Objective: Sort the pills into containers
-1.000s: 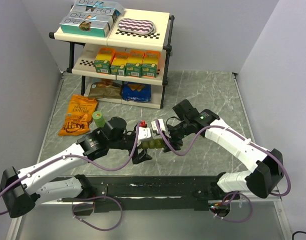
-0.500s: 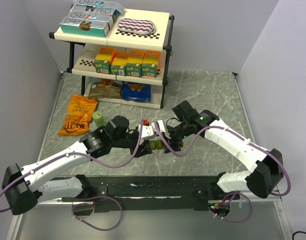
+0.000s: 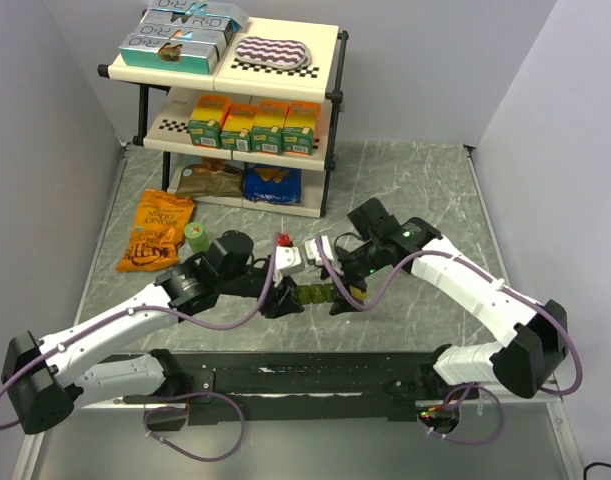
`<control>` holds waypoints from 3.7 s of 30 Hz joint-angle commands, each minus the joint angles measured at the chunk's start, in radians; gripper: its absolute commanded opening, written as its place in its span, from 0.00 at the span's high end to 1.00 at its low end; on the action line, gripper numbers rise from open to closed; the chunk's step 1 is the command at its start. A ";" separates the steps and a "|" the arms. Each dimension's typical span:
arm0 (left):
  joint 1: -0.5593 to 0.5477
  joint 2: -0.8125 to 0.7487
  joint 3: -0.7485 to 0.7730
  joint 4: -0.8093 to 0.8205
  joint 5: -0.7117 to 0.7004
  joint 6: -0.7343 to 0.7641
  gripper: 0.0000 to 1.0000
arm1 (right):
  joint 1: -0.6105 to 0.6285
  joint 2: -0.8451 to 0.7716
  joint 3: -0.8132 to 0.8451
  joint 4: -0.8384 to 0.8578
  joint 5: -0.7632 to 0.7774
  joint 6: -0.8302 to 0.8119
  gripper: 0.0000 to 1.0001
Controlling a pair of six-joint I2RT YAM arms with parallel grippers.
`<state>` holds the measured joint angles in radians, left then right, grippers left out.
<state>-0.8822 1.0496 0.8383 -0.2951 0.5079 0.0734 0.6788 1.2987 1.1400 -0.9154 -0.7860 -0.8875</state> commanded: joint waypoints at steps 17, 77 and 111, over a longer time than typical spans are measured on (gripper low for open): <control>0.193 0.059 -0.087 0.217 0.392 -0.518 0.99 | 0.007 -0.131 0.066 0.006 0.019 -0.044 0.42; 0.269 -0.030 -0.278 0.904 0.655 -1.129 0.99 | 0.180 -0.050 0.030 0.204 0.455 -0.039 1.00; 0.230 0.110 0.045 -0.168 0.259 -0.241 0.99 | 0.088 -0.108 0.144 -0.022 0.048 -0.065 0.21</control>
<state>-0.6292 1.1782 0.8253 -0.4278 0.8085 -0.2710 0.7650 1.2240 1.3418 -0.8680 -0.6231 -0.8600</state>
